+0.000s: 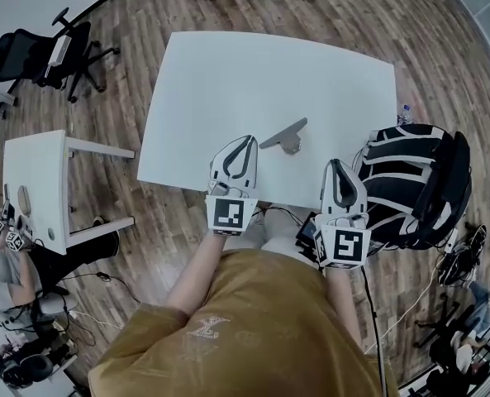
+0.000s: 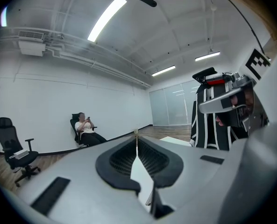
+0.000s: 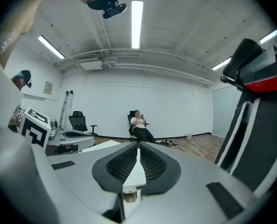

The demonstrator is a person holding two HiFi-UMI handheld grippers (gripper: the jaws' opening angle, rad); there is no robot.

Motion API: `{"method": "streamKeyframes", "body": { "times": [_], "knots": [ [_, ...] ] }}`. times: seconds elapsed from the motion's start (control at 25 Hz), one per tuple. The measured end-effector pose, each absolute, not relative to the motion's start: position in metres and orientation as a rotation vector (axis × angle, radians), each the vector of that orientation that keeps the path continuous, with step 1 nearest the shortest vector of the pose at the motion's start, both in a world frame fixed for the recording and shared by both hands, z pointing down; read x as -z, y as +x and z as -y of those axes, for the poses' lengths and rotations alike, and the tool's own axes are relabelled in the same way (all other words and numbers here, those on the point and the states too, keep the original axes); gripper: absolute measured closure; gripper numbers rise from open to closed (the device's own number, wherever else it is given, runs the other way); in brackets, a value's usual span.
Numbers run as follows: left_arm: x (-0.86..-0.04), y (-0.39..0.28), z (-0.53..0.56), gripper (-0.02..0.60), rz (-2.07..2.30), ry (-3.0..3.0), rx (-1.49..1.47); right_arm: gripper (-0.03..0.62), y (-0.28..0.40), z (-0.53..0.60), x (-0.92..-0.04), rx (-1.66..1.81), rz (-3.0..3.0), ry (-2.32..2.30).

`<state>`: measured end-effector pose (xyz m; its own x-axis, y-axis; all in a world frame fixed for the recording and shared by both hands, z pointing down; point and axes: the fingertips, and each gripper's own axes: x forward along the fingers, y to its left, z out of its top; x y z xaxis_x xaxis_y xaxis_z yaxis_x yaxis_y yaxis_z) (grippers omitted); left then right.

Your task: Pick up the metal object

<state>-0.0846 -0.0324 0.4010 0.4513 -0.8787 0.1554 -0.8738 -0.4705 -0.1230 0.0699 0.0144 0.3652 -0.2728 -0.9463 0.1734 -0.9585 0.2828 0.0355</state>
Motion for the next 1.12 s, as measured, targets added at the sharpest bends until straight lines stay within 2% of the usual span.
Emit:
{"method": "streamKeyframes", "body": {
  "times": [0.64, 0.92, 1.12],
  "knots": [
    [-0.478, -0.035, 0.060, 0.568, -1.433, -2.758, 0.591, 0.582, 0.087, 0.027, -0.395, -0.200, 2.391, 1.728],
    [-0.495, -0.034, 0.067, 0.566, -1.446, -2.775, 0.632, 0.580, 0.082, 0.039, -0.443, -0.422, 2.392, 1.650],
    [-0.506, -0.040, 0.071, 0.566, -1.470, -2.787, 0.663, 0.580, 0.066, 0.048, -0.474, -0.705, 2.452, 1.579]
  ]
}}
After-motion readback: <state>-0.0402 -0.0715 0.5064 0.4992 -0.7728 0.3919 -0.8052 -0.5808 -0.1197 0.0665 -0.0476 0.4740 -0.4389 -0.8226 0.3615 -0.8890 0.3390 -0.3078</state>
